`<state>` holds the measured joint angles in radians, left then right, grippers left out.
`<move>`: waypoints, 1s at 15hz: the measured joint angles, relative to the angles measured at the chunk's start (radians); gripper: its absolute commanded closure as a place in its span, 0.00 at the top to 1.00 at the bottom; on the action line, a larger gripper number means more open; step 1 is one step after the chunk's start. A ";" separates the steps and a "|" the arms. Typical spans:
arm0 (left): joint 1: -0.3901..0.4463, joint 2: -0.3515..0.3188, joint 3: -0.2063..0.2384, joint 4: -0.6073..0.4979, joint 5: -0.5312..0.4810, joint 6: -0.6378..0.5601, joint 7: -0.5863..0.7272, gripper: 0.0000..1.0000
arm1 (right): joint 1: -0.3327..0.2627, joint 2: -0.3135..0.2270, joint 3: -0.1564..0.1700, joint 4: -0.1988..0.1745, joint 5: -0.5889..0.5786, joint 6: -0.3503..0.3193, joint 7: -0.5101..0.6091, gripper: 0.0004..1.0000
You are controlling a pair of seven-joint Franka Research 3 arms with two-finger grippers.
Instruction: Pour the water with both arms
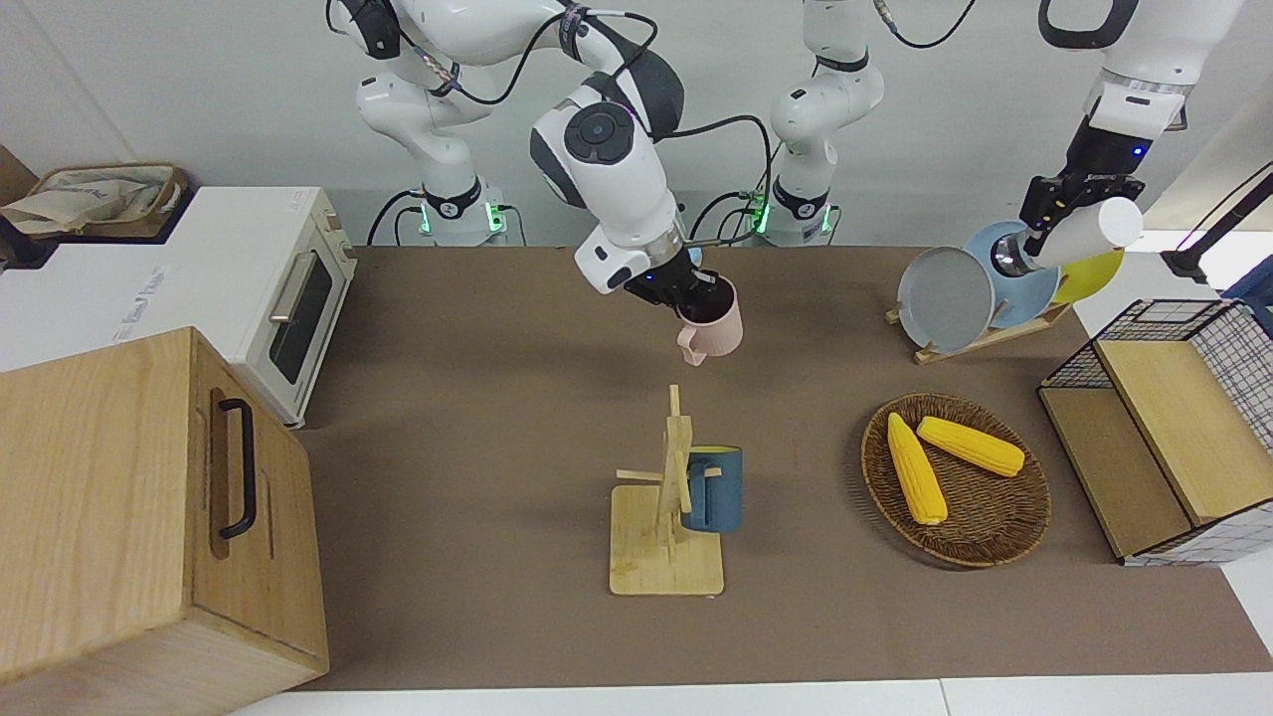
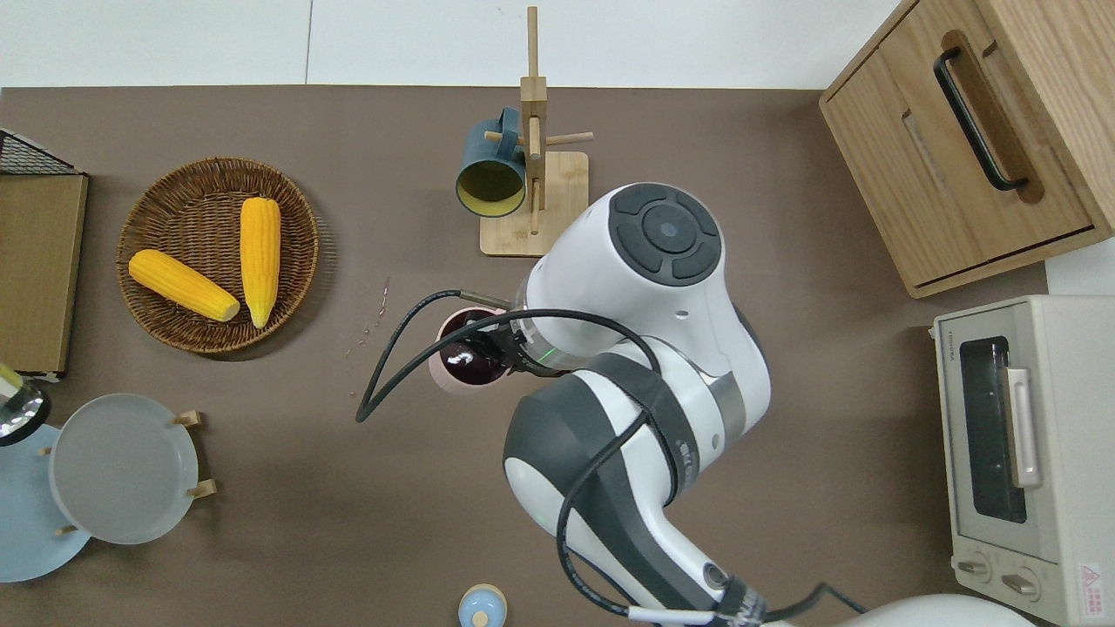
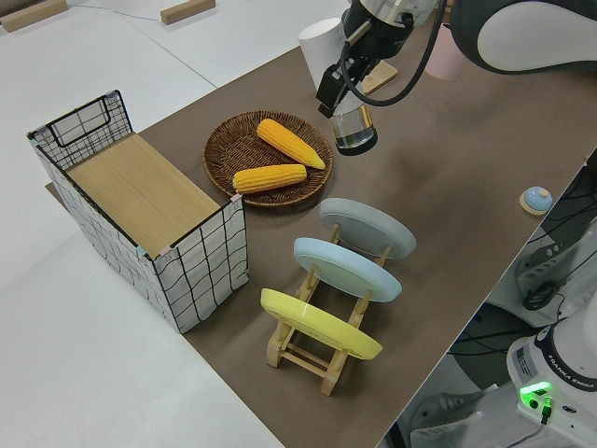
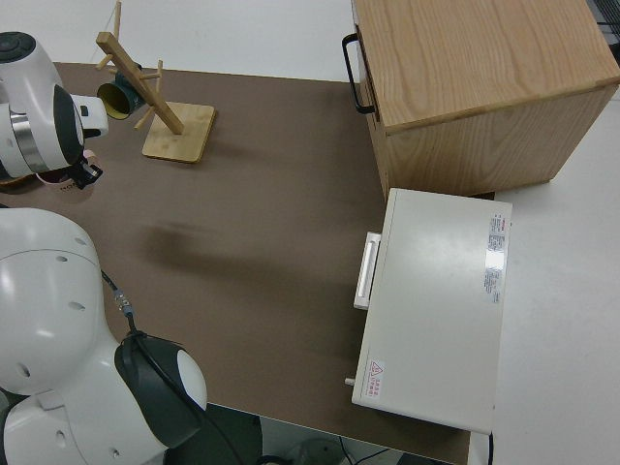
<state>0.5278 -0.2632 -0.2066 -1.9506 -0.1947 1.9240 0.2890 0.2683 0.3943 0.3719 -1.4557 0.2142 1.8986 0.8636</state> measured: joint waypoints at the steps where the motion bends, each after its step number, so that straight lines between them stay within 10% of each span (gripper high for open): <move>1: 0.000 -0.006 -0.006 -0.014 0.000 0.000 -0.004 0.00 | 0.013 0.019 0.000 0.002 -0.009 0.018 0.038 0.00; 5: -0.051 -0.023 0.010 -0.085 0.000 0.002 -0.004 0.00 | 0.072 0.132 0.001 0.033 -0.073 0.095 0.141 0.00; 15: -0.458 -0.052 0.293 -0.177 0.000 0.009 -0.013 0.00 | 0.129 0.275 -0.003 0.134 -0.132 0.163 0.299 0.00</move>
<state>0.0695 -0.3147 0.0863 -2.1280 -0.1946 1.9327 0.2765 0.3973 0.6694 0.3686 -1.3217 0.0821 2.0612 1.1625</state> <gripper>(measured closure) 0.361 0.952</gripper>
